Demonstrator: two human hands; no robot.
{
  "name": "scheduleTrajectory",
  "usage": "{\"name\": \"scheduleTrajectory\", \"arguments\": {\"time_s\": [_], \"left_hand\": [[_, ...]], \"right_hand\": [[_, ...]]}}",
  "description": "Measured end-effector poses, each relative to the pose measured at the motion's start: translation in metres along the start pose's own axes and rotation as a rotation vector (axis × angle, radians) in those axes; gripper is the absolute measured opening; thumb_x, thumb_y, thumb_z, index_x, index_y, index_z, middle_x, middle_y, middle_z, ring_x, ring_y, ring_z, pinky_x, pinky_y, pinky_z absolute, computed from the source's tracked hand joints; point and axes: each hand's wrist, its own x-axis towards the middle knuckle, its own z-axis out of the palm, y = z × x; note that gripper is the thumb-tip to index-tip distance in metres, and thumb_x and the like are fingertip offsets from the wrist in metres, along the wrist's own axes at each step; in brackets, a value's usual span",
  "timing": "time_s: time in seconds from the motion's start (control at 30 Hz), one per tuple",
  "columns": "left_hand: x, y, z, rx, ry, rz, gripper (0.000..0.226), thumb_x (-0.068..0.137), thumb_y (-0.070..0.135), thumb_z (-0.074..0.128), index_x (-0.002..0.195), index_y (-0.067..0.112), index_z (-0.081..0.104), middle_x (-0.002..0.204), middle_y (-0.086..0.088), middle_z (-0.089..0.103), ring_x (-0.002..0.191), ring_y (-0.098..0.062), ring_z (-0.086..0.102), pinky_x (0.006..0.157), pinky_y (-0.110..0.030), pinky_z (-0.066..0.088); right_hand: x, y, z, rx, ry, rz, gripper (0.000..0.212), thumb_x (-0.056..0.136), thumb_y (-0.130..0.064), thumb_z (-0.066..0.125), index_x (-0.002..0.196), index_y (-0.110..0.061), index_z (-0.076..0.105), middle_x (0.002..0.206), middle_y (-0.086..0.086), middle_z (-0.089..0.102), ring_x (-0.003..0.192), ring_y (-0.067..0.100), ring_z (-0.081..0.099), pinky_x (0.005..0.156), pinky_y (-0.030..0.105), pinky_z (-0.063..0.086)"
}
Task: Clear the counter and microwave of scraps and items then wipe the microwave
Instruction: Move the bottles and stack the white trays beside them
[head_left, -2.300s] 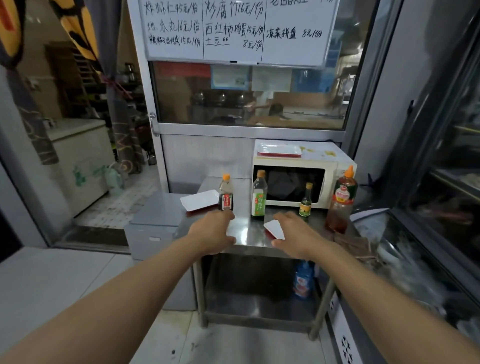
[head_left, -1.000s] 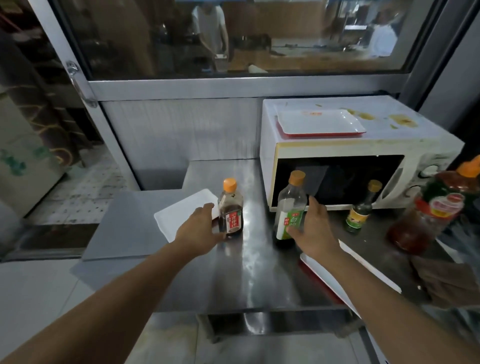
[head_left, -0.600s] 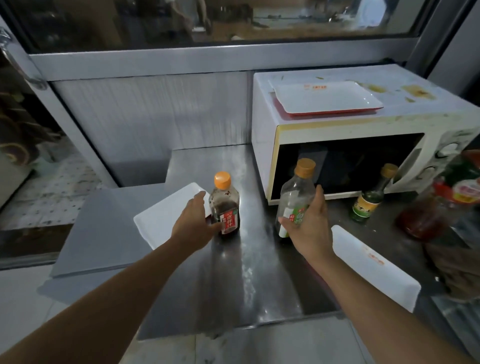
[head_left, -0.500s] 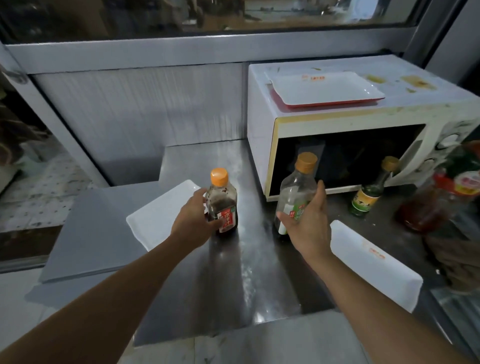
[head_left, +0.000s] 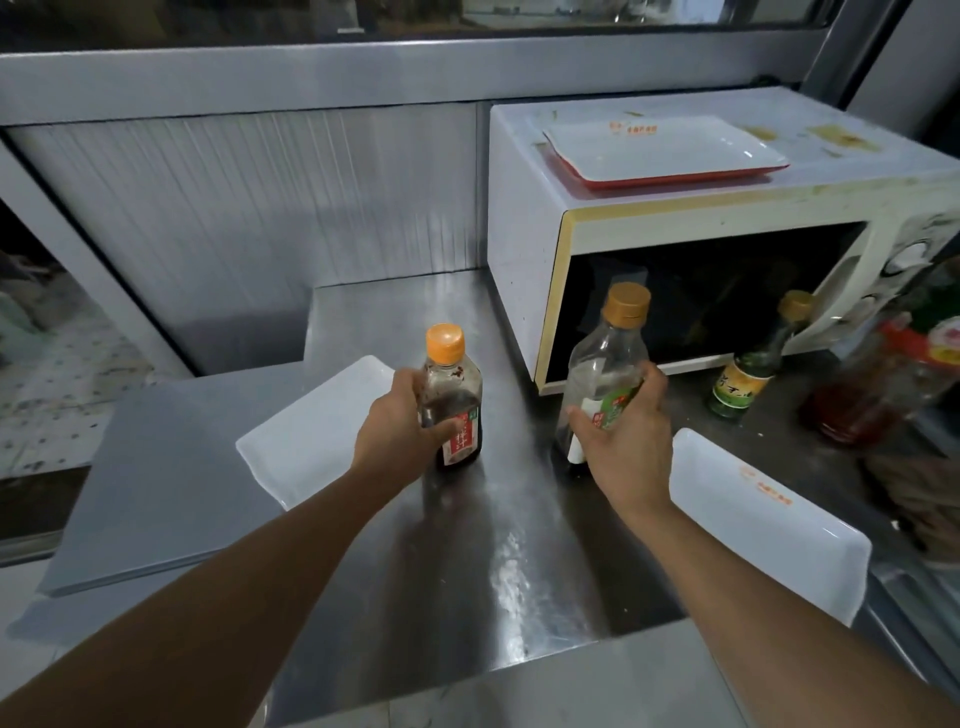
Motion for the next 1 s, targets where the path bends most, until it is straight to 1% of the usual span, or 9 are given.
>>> {"name": "scheduleTrajectory", "arguments": {"time_s": [0.13, 0.23, 0.37, 0.5, 0.53, 0.67, 0.8, 0.87, 1.0], "left_hand": [[-0.003, 0.001, 0.000, -0.002, 0.010, 0.014, 0.043, 0.077, 0.023, 0.072, 0.107, 0.016, 0.043, 0.098, -0.003, 0.060, 0.095, -0.030, 0.059, 0.082, -0.045, 0.051], [-0.008, 0.003, -0.004, -0.012, 0.006, 0.023, 0.044, 0.077, 0.023, 0.072, 0.110, 0.014, 0.043, 0.100, -0.005, 0.060, 0.096, -0.030, 0.059, 0.083, -0.045, 0.050], [-0.016, 0.007, -0.020, -0.039, 0.000, 0.041, 0.044, 0.078, 0.024, 0.072, 0.110, 0.016, 0.043, 0.104, -0.005, 0.061, 0.098, -0.029, 0.059, 0.085, -0.047, 0.050], [-0.021, 0.013, -0.053, -0.085, 0.023, 0.057, 0.049, 0.076, 0.026, 0.074, 0.114, 0.016, 0.043, 0.108, -0.003, 0.062, 0.100, -0.026, 0.060, 0.088, -0.047, 0.050], [-0.021, 0.014, -0.063, -0.087, 0.031, 0.068, 0.050, 0.076, 0.026, 0.074, 0.114, 0.016, 0.043, 0.107, -0.002, 0.062, 0.099, -0.025, 0.060, 0.087, -0.046, 0.050], [-0.023, 0.020, -0.107, -0.063, 0.071, 0.103, 0.049, 0.076, 0.029, 0.075, 0.111, 0.014, 0.044, 0.099, 0.000, 0.060, 0.091, -0.022, 0.058, 0.077, -0.035, 0.047], [-0.024, 0.024, -0.146, -0.061, 0.105, 0.115, 0.054, 0.074, 0.033, 0.076, 0.116, 0.015, 0.045, 0.105, -0.002, 0.063, 0.098, -0.025, 0.061, 0.085, -0.043, 0.051], [-0.023, 0.026, -0.162, -0.044, 0.122, 0.112, 0.057, 0.073, 0.035, 0.076, 0.117, 0.015, 0.045, 0.107, -0.003, 0.064, 0.099, -0.027, 0.061, 0.085, -0.045, 0.052], [-0.015, 0.029, -0.190, -0.042, 0.160, 0.115, 0.054, 0.074, 0.036, 0.075, 0.114, 0.017, 0.045, 0.103, -0.001, 0.063, 0.095, -0.025, 0.062, 0.082, -0.045, 0.053]], "right_hand": [[-0.009, -0.009, -0.002, -0.006, 0.000, -0.025, 0.082, 0.070, -0.026, 0.080, 0.135, -0.012, 0.032, 0.124, 0.009, 0.056, 0.108, 0.027, 0.058, 0.082, 0.032, 0.047], [-0.015, -0.022, -0.005, -0.022, -0.004, -0.054, 0.083, 0.070, -0.031, 0.080, 0.135, -0.015, 0.031, 0.124, 0.007, 0.056, 0.106, 0.027, 0.059, 0.081, 0.034, 0.049], [-0.022, -0.046, -0.011, -0.044, -0.001, -0.065, 0.083, 0.069, -0.038, 0.079, 0.134, -0.018, 0.031, 0.127, 0.005, 0.056, 0.107, 0.027, 0.060, 0.083, 0.039, 0.052], [-0.028, -0.080, -0.019, -0.041, -0.008, -0.078, 0.083, 0.069, -0.036, 0.080, 0.134, -0.017, 0.031, 0.128, 0.005, 0.055, 0.110, 0.025, 0.058, 0.084, 0.035, 0.050], [-0.029, -0.089, -0.020, -0.041, -0.007, -0.085, 0.083, 0.069, -0.035, 0.080, 0.134, -0.017, 0.031, 0.128, 0.005, 0.055, 0.110, 0.025, 0.059, 0.083, 0.034, 0.050], [-0.031, -0.131, -0.026, -0.018, 0.006, -0.114, 0.083, 0.069, -0.033, 0.081, 0.134, -0.017, 0.032, 0.125, 0.005, 0.056, 0.107, 0.024, 0.059, 0.082, 0.035, 0.051], [-0.028, -0.166, -0.030, -0.015, 0.012, -0.130, 0.080, 0.069, -0.032, 0.080, 0.133, -0.014, 0.034, 0.123, 0.006, 0.053, 0.106, 0.026, 0.059, 0.084, 0.040, 0.052], [-0.025, -0.180, -0.029, -0.011, 0.013, -0.132, 0.081, 0.070, -0.033, 0.079, 0.133, -0.014, 0.032, 0.123, 0.006, 0.053, 0.106, 0.026, 0.058, 0.083, 0.039, 0.051], [-0.014, -0.203, -0.024, 0.004, 0.003, -0.157, 0.079, 0.071, -0.032, 0.078, 0.132, -0.015, 0.030, 0.123, 0.007, 0.054, 0.106, 0.027, 0.057, 0.081, 0.036, 0.049]]}}
